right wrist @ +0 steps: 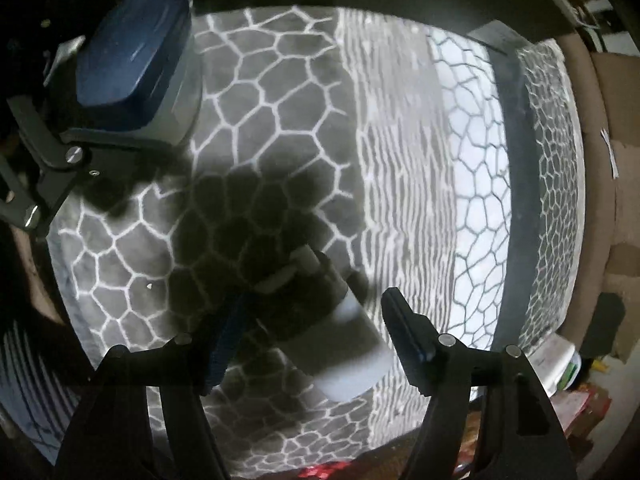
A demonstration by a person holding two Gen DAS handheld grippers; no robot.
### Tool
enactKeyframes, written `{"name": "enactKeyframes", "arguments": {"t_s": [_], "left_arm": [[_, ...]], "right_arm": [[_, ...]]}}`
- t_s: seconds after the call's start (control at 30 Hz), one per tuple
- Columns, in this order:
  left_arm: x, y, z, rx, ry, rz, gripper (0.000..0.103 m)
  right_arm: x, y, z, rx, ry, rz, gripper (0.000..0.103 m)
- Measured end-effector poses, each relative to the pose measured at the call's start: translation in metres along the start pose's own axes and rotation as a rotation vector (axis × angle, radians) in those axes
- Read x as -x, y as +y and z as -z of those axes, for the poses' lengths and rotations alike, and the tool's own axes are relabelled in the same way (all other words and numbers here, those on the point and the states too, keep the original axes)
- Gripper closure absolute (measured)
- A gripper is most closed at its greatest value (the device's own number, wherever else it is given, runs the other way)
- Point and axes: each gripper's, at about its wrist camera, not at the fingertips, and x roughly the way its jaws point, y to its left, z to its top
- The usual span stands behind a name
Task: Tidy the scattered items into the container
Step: 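Lift the Vaseline jar with the left tool while the right tool lifts the canister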
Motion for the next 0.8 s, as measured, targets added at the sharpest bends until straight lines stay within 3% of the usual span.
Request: {"name": "enactKeyframes", "arguments": {"t_s": [0.17, 0.3, 0.43, 0.57, 0.67, 0.8], "left_arm": [[-0.003, -0.004, -0.003, -0.025, 0.002, 0.0, 0.016], [-0.009, -0.003, -0.002, -0.024, 0.011, 0.012, 0.016], [-0.006, -0.002, -0.004, -0.019, -0.006, 0.04, 0.026], [-0.003, -0.003, -0.004, -0.026, -0.016, 0.037, 0.027], [0.0, 0.0, -0.004, -0.02, -0.031, 0.045, 0.028], [0.001, 0.001, -0.005, -0.016, -0.033, 0.044, 0.029]], "right_arm": [[-0.019, 0.014, -0.001, 0.083, 0.086, 0.023, 0.028], [-0.019, 0.013, 0.008, 0.086, 0.079, 0.022, 0.028], [-0.017, 0.008, 0.013, 0.064, 0.043, 0.067, 0.044], [0.012, -0.02, 0.025, -0.14, -0.134, 0.0, 0.046], [0.033, -0.053, 0.056, -0.443, -0.37, -0.126, 0.049], [0.026, -0.063, 0.088, -0.767, -0.568, -0.207, 0.049]]}}
